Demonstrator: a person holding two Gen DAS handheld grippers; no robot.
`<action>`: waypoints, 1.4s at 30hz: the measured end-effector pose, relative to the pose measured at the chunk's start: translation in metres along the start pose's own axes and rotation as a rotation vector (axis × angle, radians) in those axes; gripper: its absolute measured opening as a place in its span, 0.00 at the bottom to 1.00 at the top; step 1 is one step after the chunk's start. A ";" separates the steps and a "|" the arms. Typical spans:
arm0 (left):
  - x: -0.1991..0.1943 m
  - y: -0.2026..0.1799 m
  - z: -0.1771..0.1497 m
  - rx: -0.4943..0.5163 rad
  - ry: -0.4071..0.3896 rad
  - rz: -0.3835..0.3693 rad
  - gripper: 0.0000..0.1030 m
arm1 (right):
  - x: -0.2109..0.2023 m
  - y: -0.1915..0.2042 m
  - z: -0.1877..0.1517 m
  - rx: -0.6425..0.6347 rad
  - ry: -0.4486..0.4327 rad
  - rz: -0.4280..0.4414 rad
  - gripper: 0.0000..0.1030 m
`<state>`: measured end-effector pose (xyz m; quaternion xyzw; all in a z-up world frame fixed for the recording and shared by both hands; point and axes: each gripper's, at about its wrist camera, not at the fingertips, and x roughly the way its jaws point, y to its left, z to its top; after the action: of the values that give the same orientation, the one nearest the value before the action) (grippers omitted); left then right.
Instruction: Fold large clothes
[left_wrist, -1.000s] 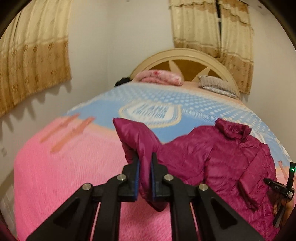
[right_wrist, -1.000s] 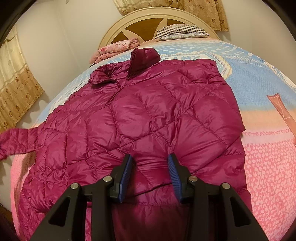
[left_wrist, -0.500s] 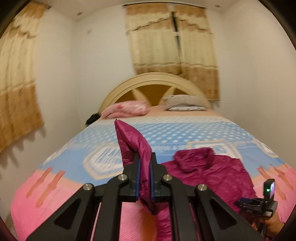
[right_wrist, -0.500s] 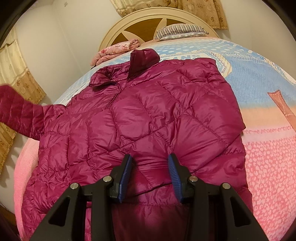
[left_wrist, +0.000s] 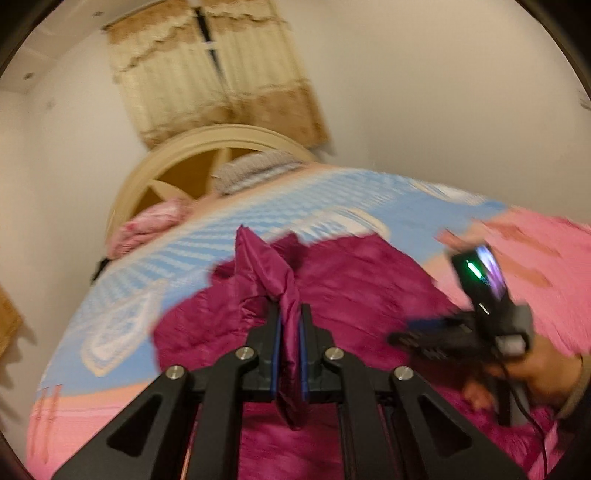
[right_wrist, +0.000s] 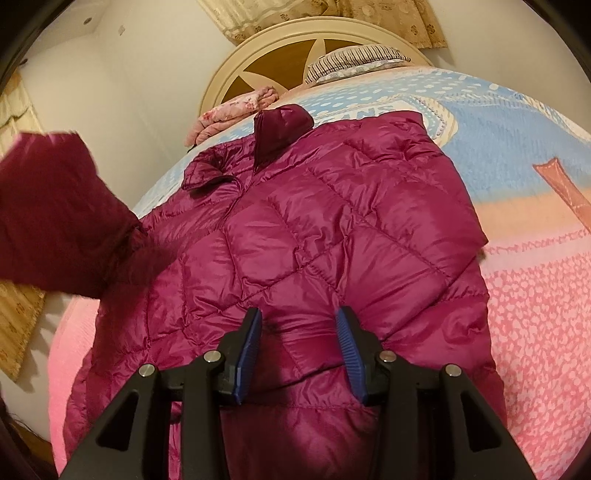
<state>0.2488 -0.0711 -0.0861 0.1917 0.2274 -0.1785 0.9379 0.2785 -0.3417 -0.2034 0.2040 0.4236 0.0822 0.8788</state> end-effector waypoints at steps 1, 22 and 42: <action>0.002 -0.009 -0.006 0.017 0.011 -0.027 0.08 | -0.001 0.000 0.000 0.002 0.000 0.002 0.43; 0.003 -0.054 -0.044 0.024 0.032 -0.156 0.63 | -0.003 -0.002 0.001 0.019 -0.013 0.026 0.50; 0.061 0.123 -0.044 -0.390 0.156 0.232 0.98 | -0.038 0.126 0.005 -0.323 -0.076 0.050 0.47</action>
<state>0.3357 0.0394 -0.1180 0.0449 0.3059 -0.0066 0.9510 0.2618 -0.2411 -0.1197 0.0736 0.3663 0.1631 0.9131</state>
